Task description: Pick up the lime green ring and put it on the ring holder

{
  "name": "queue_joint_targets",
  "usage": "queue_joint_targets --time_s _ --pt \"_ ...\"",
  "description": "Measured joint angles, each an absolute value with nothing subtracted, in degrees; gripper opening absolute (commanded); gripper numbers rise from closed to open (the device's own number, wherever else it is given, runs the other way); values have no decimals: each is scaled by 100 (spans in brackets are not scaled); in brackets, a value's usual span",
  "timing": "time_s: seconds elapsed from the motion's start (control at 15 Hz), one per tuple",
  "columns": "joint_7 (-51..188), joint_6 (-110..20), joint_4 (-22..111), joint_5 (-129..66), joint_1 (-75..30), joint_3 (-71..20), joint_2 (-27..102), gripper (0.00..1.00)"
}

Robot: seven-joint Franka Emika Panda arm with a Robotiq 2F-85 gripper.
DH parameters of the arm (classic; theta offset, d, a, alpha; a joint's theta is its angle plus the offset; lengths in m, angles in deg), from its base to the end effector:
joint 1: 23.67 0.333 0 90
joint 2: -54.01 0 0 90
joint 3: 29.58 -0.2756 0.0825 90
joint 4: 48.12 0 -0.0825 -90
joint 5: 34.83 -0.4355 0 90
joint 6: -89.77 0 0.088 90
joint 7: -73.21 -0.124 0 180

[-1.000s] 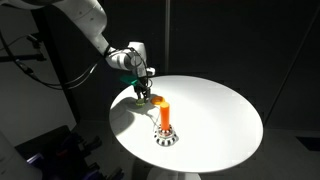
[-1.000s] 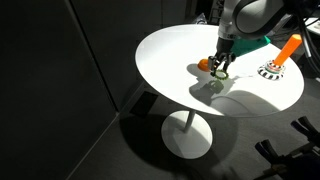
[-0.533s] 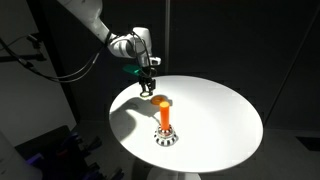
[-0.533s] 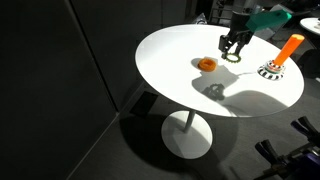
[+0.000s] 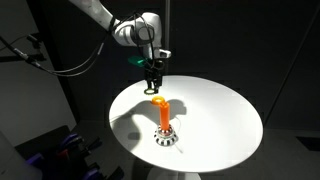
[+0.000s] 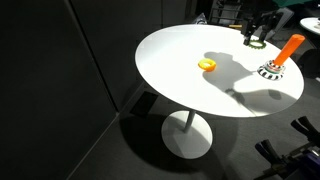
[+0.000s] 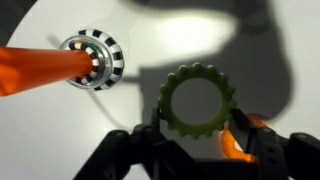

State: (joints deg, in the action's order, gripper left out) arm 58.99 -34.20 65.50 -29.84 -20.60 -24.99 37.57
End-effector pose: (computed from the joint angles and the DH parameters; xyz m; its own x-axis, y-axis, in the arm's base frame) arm 0.6178 -0.0215 0.2250 0.9715 -0.2222 -0.0827 -0.2124 -0.9706 0.1129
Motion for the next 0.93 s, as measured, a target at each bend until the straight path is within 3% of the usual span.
queue_joint_targets --time_s 0.93 --pt "6080 -2680 6637 -2971 -2736 -2247 4506 45"
